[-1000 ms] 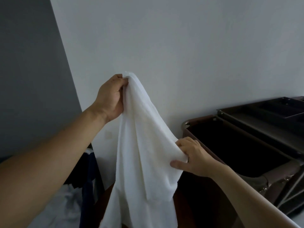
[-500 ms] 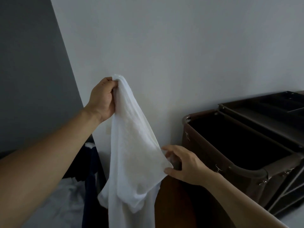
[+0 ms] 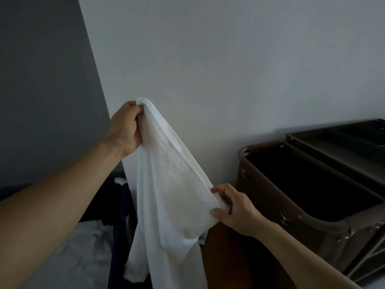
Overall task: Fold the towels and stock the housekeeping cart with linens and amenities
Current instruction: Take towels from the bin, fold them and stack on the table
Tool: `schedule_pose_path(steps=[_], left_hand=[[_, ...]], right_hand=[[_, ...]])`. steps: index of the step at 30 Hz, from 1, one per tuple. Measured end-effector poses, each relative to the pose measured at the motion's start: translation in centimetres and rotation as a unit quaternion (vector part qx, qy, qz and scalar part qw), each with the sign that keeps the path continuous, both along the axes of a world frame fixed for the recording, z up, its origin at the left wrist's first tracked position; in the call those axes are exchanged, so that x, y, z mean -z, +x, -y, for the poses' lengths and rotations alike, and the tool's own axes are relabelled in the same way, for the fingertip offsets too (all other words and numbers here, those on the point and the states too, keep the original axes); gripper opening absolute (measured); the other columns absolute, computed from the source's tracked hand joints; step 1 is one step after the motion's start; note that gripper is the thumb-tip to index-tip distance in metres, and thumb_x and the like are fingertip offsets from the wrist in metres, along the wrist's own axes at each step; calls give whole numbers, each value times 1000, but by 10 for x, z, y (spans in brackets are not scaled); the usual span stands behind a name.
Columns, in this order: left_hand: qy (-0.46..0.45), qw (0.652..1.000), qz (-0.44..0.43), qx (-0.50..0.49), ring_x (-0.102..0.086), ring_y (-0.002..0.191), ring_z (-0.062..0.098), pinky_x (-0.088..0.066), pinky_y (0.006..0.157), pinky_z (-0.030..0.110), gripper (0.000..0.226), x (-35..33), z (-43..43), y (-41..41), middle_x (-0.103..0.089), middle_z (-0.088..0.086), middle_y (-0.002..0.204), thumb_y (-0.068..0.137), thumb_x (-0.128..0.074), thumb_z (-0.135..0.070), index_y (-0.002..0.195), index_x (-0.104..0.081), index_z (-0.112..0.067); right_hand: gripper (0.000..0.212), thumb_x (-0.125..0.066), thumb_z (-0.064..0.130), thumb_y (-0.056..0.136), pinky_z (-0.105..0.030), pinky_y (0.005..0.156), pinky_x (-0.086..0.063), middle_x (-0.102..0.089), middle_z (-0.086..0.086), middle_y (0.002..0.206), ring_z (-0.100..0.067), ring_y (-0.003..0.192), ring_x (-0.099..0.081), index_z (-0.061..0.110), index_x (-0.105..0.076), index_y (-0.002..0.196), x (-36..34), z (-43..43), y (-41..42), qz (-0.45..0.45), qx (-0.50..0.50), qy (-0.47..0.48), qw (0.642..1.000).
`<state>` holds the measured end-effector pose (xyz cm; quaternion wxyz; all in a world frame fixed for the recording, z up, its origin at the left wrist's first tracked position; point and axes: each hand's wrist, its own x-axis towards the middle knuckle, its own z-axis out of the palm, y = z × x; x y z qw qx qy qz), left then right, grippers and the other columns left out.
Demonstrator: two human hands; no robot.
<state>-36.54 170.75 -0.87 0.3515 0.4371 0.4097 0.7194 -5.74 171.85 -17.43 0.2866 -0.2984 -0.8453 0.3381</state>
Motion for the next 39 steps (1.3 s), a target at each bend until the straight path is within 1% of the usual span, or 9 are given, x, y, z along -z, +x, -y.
schedule_pose_path(steps=[4,9,12,14,17,22,27,30,39], left_hand=[[-32,997,-4,-73,-61,92,16,-53,88,38,11,11,-2,-8,-63,-2,91,91,-50,-17,85,-59,-19],[-69,982,-55,-169,-60,93,16,-50,80,30,12,27,-1,-17,-62,-1,98,94,-49,-15,95,-59,-22],[-85,974,-73,-197,-56,87,14,-47,73,28,12,38,2,-23,-58,-2,94,94,-49,-15,92,-57,-24],[-94,971,-68,-209,-54,88,15,-46,74,29,10,43,4,-27,-57,-2,93,95,-50,-15,93,-56,-23],[-103,970,-54,-215,-54,93,17,-46,81,32,11,45,6,-29,-56,-2,95,95,-50,-14,91,-55,-23],[-107,971,-58,-206,-53,97,19,-45,85,35,8,46,9,-28,-56,2,101,96,-50,-16,102,-56,-16],[-110,970,-67,-206,-53,99,19,-47,89,38,9,49,13,-25,-56,3,106,96,-50,-16,94,-57,-21],[-110,970,-66,-206,-54,99,20,-47,88,38,10,50,14,-23,-56,4,106,96,-50,-15,92,-57,-22],[-115,972,-60,-195,-52,96,21,-45,83,38,12,52,15,-17,-55,4,102,97,-48,-13,107,-55,-12]], right_hand=[[54,-72,36,86,-14,73,-56,-54,26,103,7,98,-59,67,-34,110,1,2,1,-6,24,52,998],[44,-73,38,87,-4,73,-49,-48,36,98,7,83,-59,48,-44,117,5,1,7,25,57,155,986],[23,-75,31,86,-2,74,-48,-56,24,99,5,81,-58,24,-67,106,3,-2,11,28,40,225,973],[21,-74,30,86,-10,68,-54,-64,13,98,-1,75,-62,17,-69,103,4,-2,12,28,24,256,966],[25,-70,34,90,-15,67,-57,-69,6,102,-7,75,-68,19,-66,109,6,-1,12,21,22,270,962],[20,-63,38,92,-4,70,-51,-67,8,97,0,76,-63,24,-62,104,9,0,11,20,13,270,962],[21,-67,42,89,-2,65,-47,-60,18,90,3,69,-58,23,-63,96,9,1,13,33,10,252,967],[20,-72,40,84,-5,61,-47,-47,31,80,4,62,-54,26,-58,89,15,0,18,41,49,225,972],[28,-77,39,82,-9,63,-48,-51,25,77,-2,66,-55,38,-49,85,21,-1,22,69,94,155,981]])
